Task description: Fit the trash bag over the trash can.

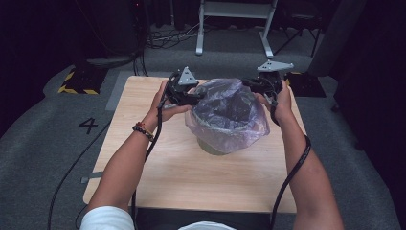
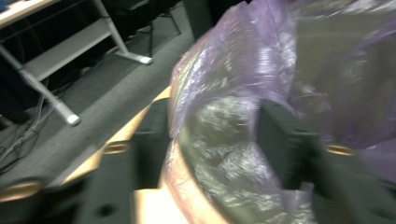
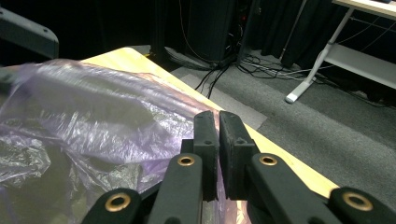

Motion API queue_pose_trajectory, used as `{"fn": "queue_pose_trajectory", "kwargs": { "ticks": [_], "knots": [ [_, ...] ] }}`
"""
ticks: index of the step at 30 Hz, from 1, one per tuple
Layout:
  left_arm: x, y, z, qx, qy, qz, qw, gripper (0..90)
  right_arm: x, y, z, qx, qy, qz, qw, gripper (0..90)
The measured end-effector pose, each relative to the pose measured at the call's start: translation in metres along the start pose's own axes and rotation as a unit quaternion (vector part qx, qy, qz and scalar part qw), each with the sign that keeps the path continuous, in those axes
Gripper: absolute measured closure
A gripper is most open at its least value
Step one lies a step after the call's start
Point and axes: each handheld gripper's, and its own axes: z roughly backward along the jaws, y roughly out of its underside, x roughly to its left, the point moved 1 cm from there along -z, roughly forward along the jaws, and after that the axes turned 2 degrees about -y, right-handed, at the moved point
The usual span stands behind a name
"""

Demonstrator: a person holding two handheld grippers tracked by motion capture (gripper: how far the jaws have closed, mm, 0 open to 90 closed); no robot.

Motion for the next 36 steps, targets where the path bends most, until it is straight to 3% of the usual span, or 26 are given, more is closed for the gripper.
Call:
{"fn": "queue_pose_trajectory", "kwargs": {
  "ticks": [1,6,9,11,14,15,17,20,21,23,24,26,29,30,32,33,34,35,36],
  "knots": [
    [0.002,0.001,0.000,-0.001,-0.010,-0.001,1.0000,67.8,0.000,0.000,0.000,0.001,0.000,0.000,1.0000,86.2],
    [0.016,0.006,-0.004,-0.007,-0.013,-0.001,0.9999,89.9,-0.004,0.002,-0.001,0.007,0.001,-0.001,1.0000,86.3],
    [0.023,0.011,-0.008,-0.008,-0.007,0.007,0.9999,90.0,-0.007,0.004,-0.004,0.015,0.004,-0.002,0.9999,86.3],
    [0.026,0.013,-0.008,-0.021,-0.001,0.020,0.9996,90.0,-0.008,0.005,-0.007,0.020,0.002,0.002,0.9998,86.3],
    [0.030,0.013,-0.005,-0.053,0.018,0.056,0.9969,89.5,-0.011,0.006,-0.009,0.019,0.004,-0.007,0.9998,86.2],
    [0.029,0.012,-0.003,-0.057,0.019,0.061,0.9963,74.7,-0.011,0.005,-0.009,0.018,0.004,-0.007,0.9998,86.2],
    [0.026,0.009,0.000,-0.061,0.028,0.053,0.9964,55.2,-0.009,0.004,-0.009,0.017,0.004,-0.002,0.9998,86.2],
    [0.020,0.003,0.004,-0.064,0.045,0.045,0.9959,36.9,-0.007,0.002,-0.010,0.017,0.005,-0.001,0.9998,85.8],
    [0.017,0.001,0.004,-0.061,0.038,0.040,0.9966,32.9,-0.006,0.001,-0.010,0.016,0.004,0.000,0.9999,85.4],
    [0.013,-0.003,0.000,-0.044,0.054,0.036,0.9969,30.1,-0.004,-0.001,-0.011,0.015,0.001,0.000,0.9999,85.1],
    [0.010,-0.004,-0.003,-0.032,0.049,0.031,0.9978,27.3,-0.003,-0.002,-0.012,0.015,0.000,0.002,0.9999,84.9],
    [0.005,-0.006,-0.009,-0.015,0.047,0.013,0.9987,26.6,0.000,-0.004,-0.014,0.015,-0.002,0.008,0.9999,84.3],
    [0.001,-0.008,-0.016,0.002,0.044,0.004,0.9990,26.5,0.004,-0.007,-0.015,0.015,-0.005,0.013,0.9998,84.4],
    [0.001,-0.009,-0.017,0.006,0.042,0.004,0.9991,28.2,0.005,-0.008,-0.015,0.015,-0.005,0.015,0.9998,84.4],
    [0.002,-0.010,-0.019,0.016,0.004,-0.001,0.9999,41.9,0.006,-0.010,-0.015,0.012,-0.008,0.020,0.9997,84.8],
    [0.003,-0.010,-0.018,0.018,-0.003,-0.002,0.9998,49.0,0.006,-0.010,-0.014,0.010,-0.010,0.021,0.9997,84.9],
    [0.006,-0.009,-0.018,0.013,0.003,0.002,0.9999,56.0,0.006,-0.010,-0.014,0.009,-0.010,0.021,0.9997,84.9],
    [0.010,-0.007,-0.017,0.013,0.008,0.000,0.9999,70.1,0.005,-0.010,-0.014,0.008,-0.011,0.020,0.9997,84.9],
    [0.011,-0.005,-0.017,0.016,-0.005,-0.009,0.9998,73.8,0.005,-0.009,-0.014,0.009,-0.011,0.018,0.9997,84.9]
  ]
}}
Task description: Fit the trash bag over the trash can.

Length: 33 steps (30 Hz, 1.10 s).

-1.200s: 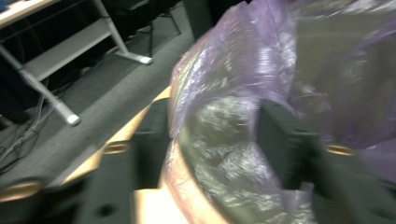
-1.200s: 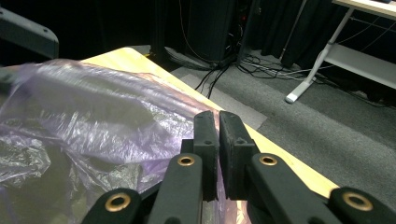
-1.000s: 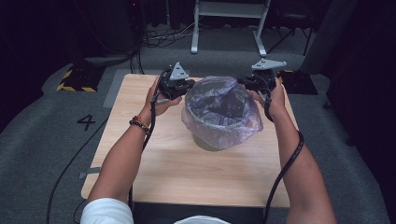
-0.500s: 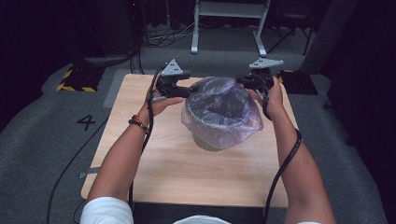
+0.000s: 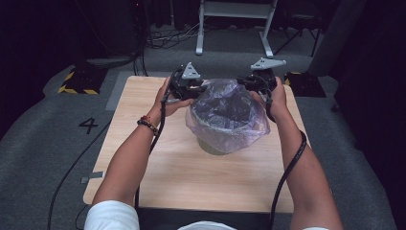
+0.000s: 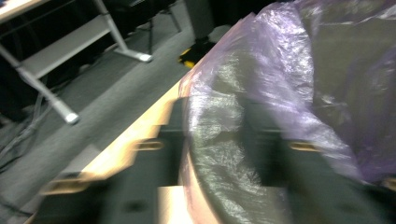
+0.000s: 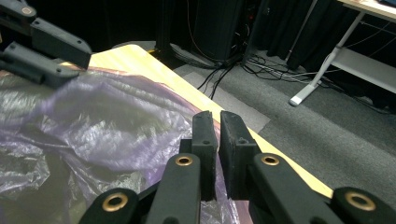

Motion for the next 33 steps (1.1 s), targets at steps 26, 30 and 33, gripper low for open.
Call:
{"fn": "queue_pose_trajectory", "kwargs": {
  "ticks": [26,30,33],
  "knots": [
    [0.024,0.028,-0.012,-0.061,0.039,0.083,0.9939,90.0,-0.026,0.021,-0.010,0.036,0.011,-0.057,0.9977,85.0],
    [0.025,0.034,-0.016,-0.059,0.031,0.094,0.9934,90.0,-0.034,0.031,-0.010,0.036,0.007,-0.082,0.9959,84.4],
    [0.025,0.040,-0.016,-0.058,0.024,0.098,0.9932,90.0,-0.037,0.039,-0.006,0.031,0.010,-0.084,0.9960,80.6]
  ]
}}
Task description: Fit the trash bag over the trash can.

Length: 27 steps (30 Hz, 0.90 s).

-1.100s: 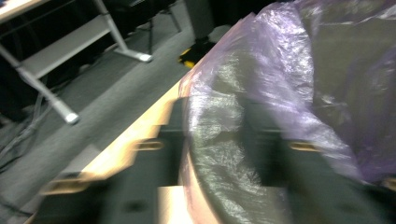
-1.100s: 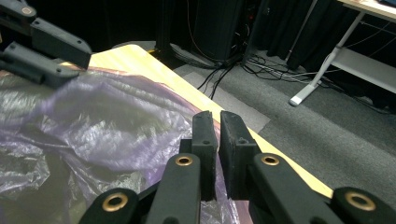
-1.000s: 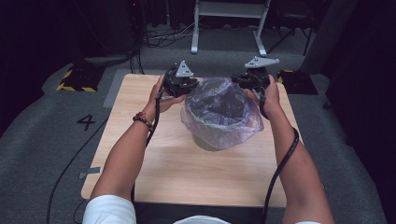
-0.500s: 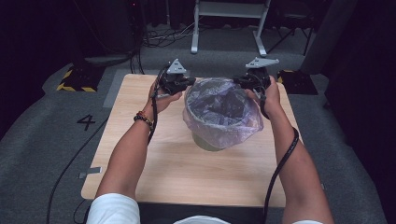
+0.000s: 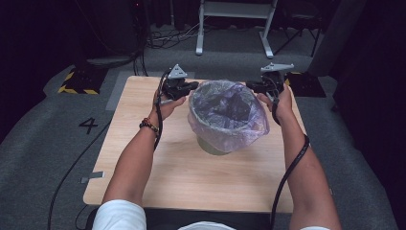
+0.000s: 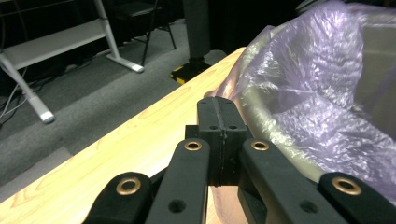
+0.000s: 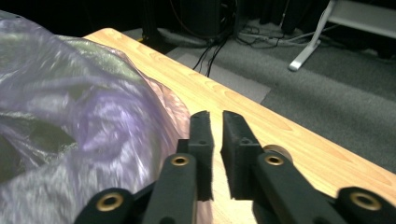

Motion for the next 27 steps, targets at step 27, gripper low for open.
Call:
{"fn": "queue_pose_trajectory", "kwargs": {
  "ticks": [27],
  "knots": [
    [-0.026,0.073,0.008,0.036,0.015,-0.017,0.9991,90.0,0.019,0.079,0.090,-0.066,-0.029,0.025,0.9971,43.4]
  ]
}}
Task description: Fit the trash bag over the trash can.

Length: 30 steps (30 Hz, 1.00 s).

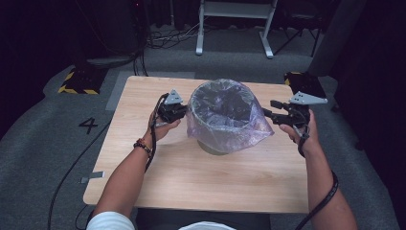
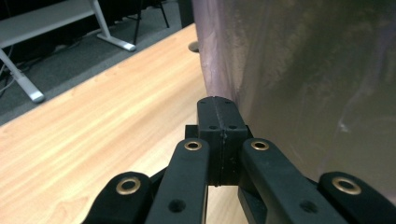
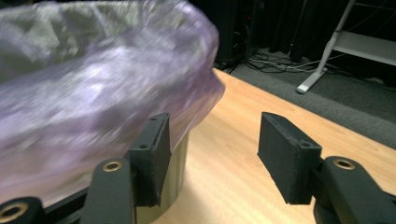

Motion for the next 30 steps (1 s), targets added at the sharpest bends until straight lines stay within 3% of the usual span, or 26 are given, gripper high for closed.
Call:
{"fn": "queue_pose_trajectory", "kwargs": {
  "ticks": [8,11,13,14,17,19,21,23,26,30],
  "knots": [
    [-0.003,0.017,0.001,0.047,-0.006,-0.013,0.9988,90.0,0.007,0.013,0.017,0.004,0.003,0.002,1.0000,38.4],
    [-0.005,0.023,0.005,0.049,-0.009,-0.007,0.9987,90.0,0.010,0.015,0.025,0.002,0.004,0.005,1.0000,37.5],
    [-0.006,0.025,0.013,0.039,-0.010,-0.009,0.9992,89.9,0.012,0.015,0.032,-0.004,0.009,0.010,0.9999,37.2],
    [-0.008,0.025,0.018,0.030,-0.004,-0.009,0.9995,87.3,0.014,0.015,0.036,-0.008,0.011,0.014,0.9998,36.7],
    [-0.019,0.023,0.033,0.020,-0.007,-0.020,0.9996,63.8,0.024,0.015,0.047,-0.011,0.004,0.046,0.9989,35.7],
    [-0.028,0.023,0.044,0.004,0.002,-0.017,0.9999,48.5,0.033,0.016,0.050,-0.004,-0.002,0.065,0.9979,34.7],
    [-0.037,0.023,0.053,-0.002,0.007,-0.023,0.9997,38.9,0.042,0.018,0.052,-0.005,-0.011,0.082,0.9966,33.0],
    [-0.046,0.024,0.061,-0.004,0.008,-0.027,0.9996,27.6,0.051,0.020,0.053,-0.003,-0.002,0.104,0.9946,32.2],
    [-0.061,0.026,0.073,-0.017,0.018,-0.034,0.9991,19.4,0.065,0.018,0.055,-0.019,-0.003,0.128,0.9916,30.7],
    [-0.081,0.022,0.080,-0.032,0.019,-0.064,0.9973,18.9,0.075,0.012,0.057,-0.038,-0.004,0.145,0.9887,30.7]
  ]
}}
